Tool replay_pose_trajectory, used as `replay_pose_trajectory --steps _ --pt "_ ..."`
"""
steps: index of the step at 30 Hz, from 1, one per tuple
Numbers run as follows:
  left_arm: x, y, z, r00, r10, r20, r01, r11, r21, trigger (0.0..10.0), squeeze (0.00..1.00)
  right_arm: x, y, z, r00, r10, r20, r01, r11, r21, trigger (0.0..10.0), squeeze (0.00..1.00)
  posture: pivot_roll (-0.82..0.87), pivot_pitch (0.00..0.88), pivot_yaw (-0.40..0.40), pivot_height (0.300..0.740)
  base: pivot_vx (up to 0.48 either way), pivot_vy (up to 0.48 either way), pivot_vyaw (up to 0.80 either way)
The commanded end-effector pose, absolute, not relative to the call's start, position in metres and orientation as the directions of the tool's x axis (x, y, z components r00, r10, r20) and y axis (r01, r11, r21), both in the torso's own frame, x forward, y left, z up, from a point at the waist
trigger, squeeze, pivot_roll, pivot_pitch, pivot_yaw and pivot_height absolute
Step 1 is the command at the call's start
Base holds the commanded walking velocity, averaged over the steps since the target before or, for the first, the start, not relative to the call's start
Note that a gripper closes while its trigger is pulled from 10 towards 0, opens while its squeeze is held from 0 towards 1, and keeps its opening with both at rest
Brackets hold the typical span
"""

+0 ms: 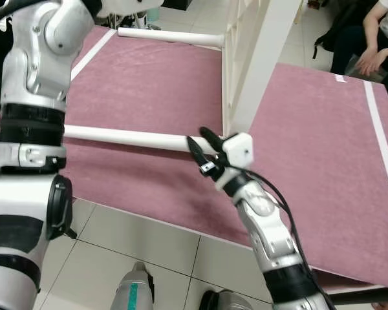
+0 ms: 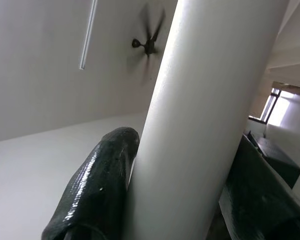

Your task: Building children table

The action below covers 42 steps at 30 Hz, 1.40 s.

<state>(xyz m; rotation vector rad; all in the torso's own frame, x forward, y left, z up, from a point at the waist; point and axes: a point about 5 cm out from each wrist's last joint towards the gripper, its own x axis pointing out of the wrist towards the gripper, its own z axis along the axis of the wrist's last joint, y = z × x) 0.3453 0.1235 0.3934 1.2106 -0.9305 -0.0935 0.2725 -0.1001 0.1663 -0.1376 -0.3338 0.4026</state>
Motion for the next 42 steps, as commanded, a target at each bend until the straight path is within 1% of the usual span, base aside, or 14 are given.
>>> replay_pose_trajectory --steps 1,2,3,5,9,13,15,18,21,24,28,31,34,42 --pt "0.320 0.135 0.431 0.422 -0.332 0.844 -0.475 0.712 0.518 10.0 0.00 0.270 -0.107 0.160 0.888 0.359 0.286 -0.303 0.927 -0.223 10.0 0.00 0.09 0.000 -0.009 0.740 0.000 0.000 0.00" --pt "0.320 0.133 0.431 0.447 -0.331 0.831 -0.395 0.761 0.515 10.0 0.00 0.269 -0.113 0.149 0.911 0.330 0.248 -0.270 0.931 -0.246 10.0 0.00 0.09 0.000 -0.009 0.740 0.000 0.000 0.00" --pt "0.320 0.133 0.431 0.447 -0.331 0.831 -0.395 0.761 0.515 10.0 0.00 0.269 -0.113 0.149 0.911 0.330 0.248 -0.270 0.931 -0.246 10.0 0.00 0.09 0.000 -0.009 0.740 0.000 0.000 0.00" --pt "0.321 0.129 0.432 0.479 -0.356 0.803 -0.281 0.804 0.524 10.0 0.00 0.267 -0.120 0.131 0.932 0.310 0.190 -0.252 0.927 -0.278 10.0 0.00 0.09 0.000 -0.002 0.740 0.000 0.000 0.00" --pt "0.320 0.126 0.432 0.490 -0.372 0.788 -0.231 0.816 0.529 10.0 0.00 0.263 -0.120 0.123 0.934 0.319 0.157 -0.265 0.919 -0.291 10.0 0.00 0.09 0.000 0.002 0.740 0.000 0.000 0.00" --pt "0.320 0.125 0.433 0.523 -0.379 0.764 -0.153 0.839 0.521 10.0 0.00 0.251 -0.114 0.106 0.905 0.419 0.073 -0.372 0.863 -0.343 10.0 0.00 0.09 0.000 0.003 0.740 0.000 0.000 0.00" --pt "0.323 0.126 0.431 0.570 -0.375 0.731 -0.104 0.850 0.517 10.0 0.00 0.236 -0.103 0.098 0.857 0.515 0.022 -0.479 0.812 -0.335 10.0 0.00 0.09 0.000 0.002 0.740 0.000 0.000 0.00" --pt "0.325 0.125 0.430 0.585 -0.377 0.718 -0.092 0.849 0.521 10.0 0.00 0.233 -0.100 0.098 0.845 0.534 0.016 -0.501 0.803 -0.324 10.0 0.00 0.09 0.000 0.002 0.740 0.000 0.000 0.00" --pt "0.328 0.125 0.429 0.614 -0.365 0.700 -0.089 0.849 0.521 10.0 0.00 0.232 -0.099 0.111 0.823 0.563 0.071 -0.492 0.771 -0.405 10.0 0.00 0.09 0.000 0.007 0.740 0.000 0.000 0.00" --pt "0.329 0.122 0.434 0.637 -0.342 0.691 -0.146 0.826 0.544 10.0 0.00 0.249 -0.102 0.171 0.772 0.583 0.254 -0.385 0.746 -0.543 10.0 0.00 0.09 0.000 0.018 0.740 0.000 0.000 0.00" --pt "0.330 0.121 0.433 0.660 -0.353 0.663 -0.122 0.820 0.559 10.0 0.00 0.257 -0.102 0.204 0.732 0.597 0.327 -0.359 0.747 -0.560 10.0 0.00 0.08 0.000 0.020 0.740 0.000 0.000 0.00" --pt "0.332 0.118 0.433 0.688 -0.372 0.623 -0.025 0.846 0.532 10.0 0.00 0.254 -0.097 0.215 0.662 0.705 0.252 -0.472 0.654 -0.591 10.0 0.00 0.08 0.000 0.023 0.740 0.000 0.000 0.00" --pt "0.333 0.118 0.432 0.715 -0.383 0.586 0.050 0.863 0.503 10.0 0.00 0.250 -0.098 0.206 0.641 0.749 0.166 -0.538 0.593 -0.598 10.0 0.00 0.08 0.000 0.023 0.740 0.000 0.000 0.00" --pt "0.335 0.117 0.431 0.739 -0.394 0.547 0.156 0.889 0.430 10.0 0.00 0.247 -0.094 0.210 0.637 0.746 0.191 -0.551 0.615 -0.564 10.0 0.00 0.09 0.000 0.034 0.740 0.000 0.000 0.00"
